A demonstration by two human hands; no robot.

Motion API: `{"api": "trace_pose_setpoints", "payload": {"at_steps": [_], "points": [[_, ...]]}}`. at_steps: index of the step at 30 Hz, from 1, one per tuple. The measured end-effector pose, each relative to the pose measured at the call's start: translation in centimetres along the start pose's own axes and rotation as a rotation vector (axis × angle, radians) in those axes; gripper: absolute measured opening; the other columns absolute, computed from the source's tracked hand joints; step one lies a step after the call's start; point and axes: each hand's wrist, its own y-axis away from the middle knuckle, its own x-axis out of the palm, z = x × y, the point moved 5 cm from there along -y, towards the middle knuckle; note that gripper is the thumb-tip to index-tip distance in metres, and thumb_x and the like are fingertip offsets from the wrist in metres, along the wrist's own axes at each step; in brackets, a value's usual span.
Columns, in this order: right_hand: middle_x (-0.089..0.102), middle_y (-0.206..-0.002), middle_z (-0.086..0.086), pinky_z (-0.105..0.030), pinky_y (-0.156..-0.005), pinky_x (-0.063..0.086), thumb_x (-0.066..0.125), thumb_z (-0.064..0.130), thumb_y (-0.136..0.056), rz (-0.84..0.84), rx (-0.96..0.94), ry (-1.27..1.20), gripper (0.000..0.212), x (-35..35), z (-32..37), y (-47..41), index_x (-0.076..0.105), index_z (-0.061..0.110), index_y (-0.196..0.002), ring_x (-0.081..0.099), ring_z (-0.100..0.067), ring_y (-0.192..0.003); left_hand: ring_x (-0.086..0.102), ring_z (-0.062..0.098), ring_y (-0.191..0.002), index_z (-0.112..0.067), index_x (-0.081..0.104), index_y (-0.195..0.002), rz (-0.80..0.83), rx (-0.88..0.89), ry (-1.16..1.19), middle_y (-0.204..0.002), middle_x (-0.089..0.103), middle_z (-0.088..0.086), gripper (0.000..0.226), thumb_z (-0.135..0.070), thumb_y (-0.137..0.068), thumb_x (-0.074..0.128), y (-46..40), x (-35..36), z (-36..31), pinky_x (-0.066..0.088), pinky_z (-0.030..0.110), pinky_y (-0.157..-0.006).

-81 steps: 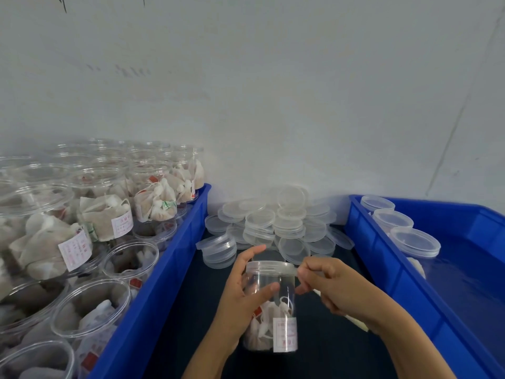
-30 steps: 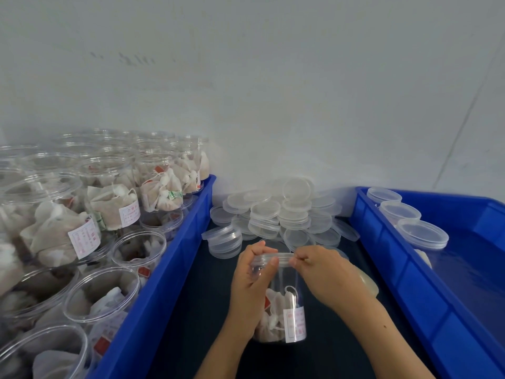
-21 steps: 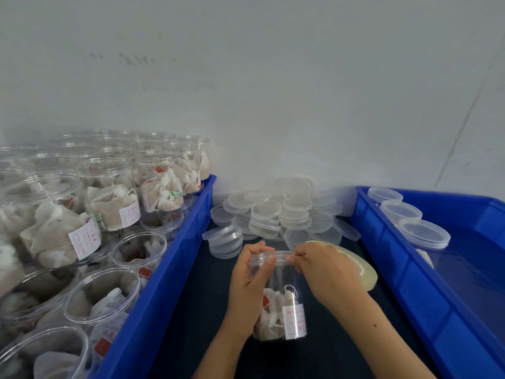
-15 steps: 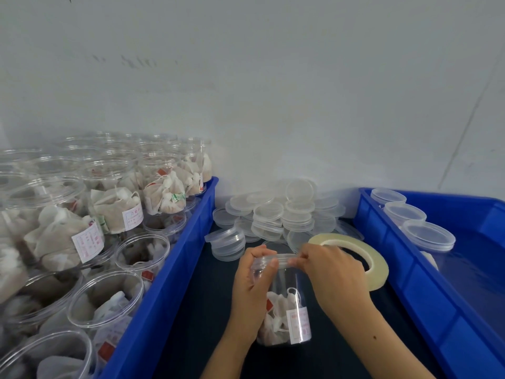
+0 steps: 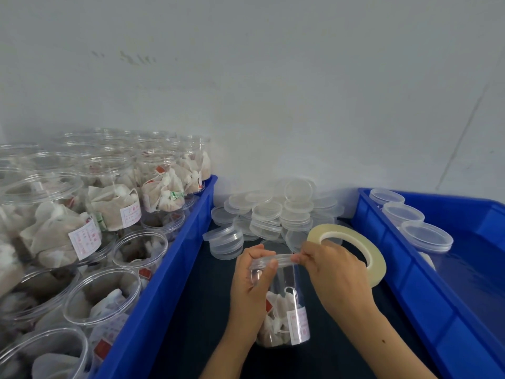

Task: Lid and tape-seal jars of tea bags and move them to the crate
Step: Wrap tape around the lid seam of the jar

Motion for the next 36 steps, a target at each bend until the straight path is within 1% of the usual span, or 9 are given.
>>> {"api": "trace_pose_setpoints", "payload": {"at_steps": [5,7,9,12,16,21,29,33,36], "points": [[0.046,-0.068,0.012,-0.022,-0.063,0.042,0.043,0.049,-0.096,0.117,0.029,-0.128,0.023,1.3,-0.3,-0.6,0.052,0.029,-0.091,0.049,-0.006,-0.066,0.067,0.017,-0.093,-0.028,0.064,-0.096,-0.006,-0.025,0.051,-0.101,0.067,-0.002,0.017,-0.036,-0.081,0.065,-0.2,-0.5,0.2,0.057,0.033,-0.077],[0.047,-0.071,0.013,-0.022,-0.066,0.044,0.045,0.043,-0.097,0.195,0.027,-0.134,0.018,1.6,-0.4,-1.0,0.054,0.028,-0.094,0.05,-0.007,-0.068,0.067,0.018,-0.093,-0.029,0.064,-0.094,0.015,-0.032,0.064,-0.102,0.067,-0.001,0.015,-0.036,-0.082,0.065,-0.3,-0.5,0.1,0.057,0.032,-0.077],[0.051,-0.076,0.009,-0.019,-0.061,0.04,0.046,0.043,-0.098,0.279,0.036,-0.131,0.02,1.7,-0.4,-1.4,0.057,0.026,-0.094,0.05,-0.008,-0.068,0.068,0.019,-0.093,-0.025,0.064,-0.096,0.037,-0.048,0.093,-0.101,0.068,0.0,0.016,-0.038,-0.087,0.067,-0.4,-0.6,0.2,0.057,0.032,-0.076],[0.053,-0.069,0.007,-0.019,-0.051,0.034,0.048,0.05,-0.095,0.34,0.133,-0.277,0.031,1.6,-0.6,-1.8,0.053,0.026,-0.077,0.046,-0.006,-0.056,0.068,0.017,-0.089,-0.019,0.062,-0.098,0.06,-0.067,0.143,-0.097,0.068,0.0,0.022,-0.034,-0.081,0.065,-0.6,-0.7,0.3,0.058,0.03,-0.074],[0.05,-0.06,0.007,-0.02,-0.052,0.034,0.047,0.051,-0.096,0.36,0.115,-0.286,0.039,1.8,-0.7,-1.6,0.054,0.023,-0.069,0.044,-0.006,-0.051,0.068,0.021,-0.093,-0.017,0.062,-0.1,0.074,-0.053,0.131,-0.1,0.067,0.001,0.024,-0.032,-0.081,0.064,-0.6,-0.7,0.3,0.059,0.036,-0.079],[0.045,-0.055,0.004,-0.026,-0.065,0.041,0.048,0.038,-0.099,0.468,0.126,-0.501,0.046,2.1,-1.4,-1.4,0.053,0.018,-0.058,0.042,-0.011,-0.055,0.059,0.026,-0.113,-0.028,0.065,-0.095,0.077,-0.029,0.051,-0.117,0.06,0.006,0.01,-0.035,-0.088,0.066,-0.5,-0.5,0.2,0.051,0.047,-0.097],[0.041,-0.051,0.005,-0.026,-0.062,0.04,0.049,0.04,-0.099,0.507,0.075,-0.439,0.048,1.8,-1.9,-1.7,0.049,0.019,-0.056,0.038,-0.008,-0.049,0.057,0.028,-0.116,-0.033,0.066,-0.092,0.082,-0.013,0.041,-0.119,0.059,0.004,0.017,-0.043,-0.078,0.068,-0.5,-0.3,0.1,0.047,0.056,-0.099],[0.043,-0.055,0.005,-0.02,-0.057,0.036,0.048,0.042,-0.099,0.49,0.066,-0.396,0.044,2.4,-1.7,-1.7,0.051,0.02,-0.06,0.038,-0.007,-0.05,0.054,0.023,-0.122,-0.033,0.066,-0.091,0.109,0.004,0.065,-0.111,0.062,-0.02,0.009,-0.033,-0.082,0.064,-0.8,-0.4,0.2,0.045,0.054,-0.104],[0.045,-0.055,0.008,-0.019,-0.055,0.035,0.046,0.047,-0.097,0.459,0.072,-0.308,0.043,2.5,-1.9,-1.6,0.052,0.023,-0.062,0.04,-0.006,-0.05,0.056,0.021,-0.119,-0.032,0.066,-0.091,0.117,0.0,0.069,-0.112,0.062,-0.02,0.009,-0.033,-0.083,0.063,-0.9,-0.5,0.3,0.045,0.054,-0.103]]}}
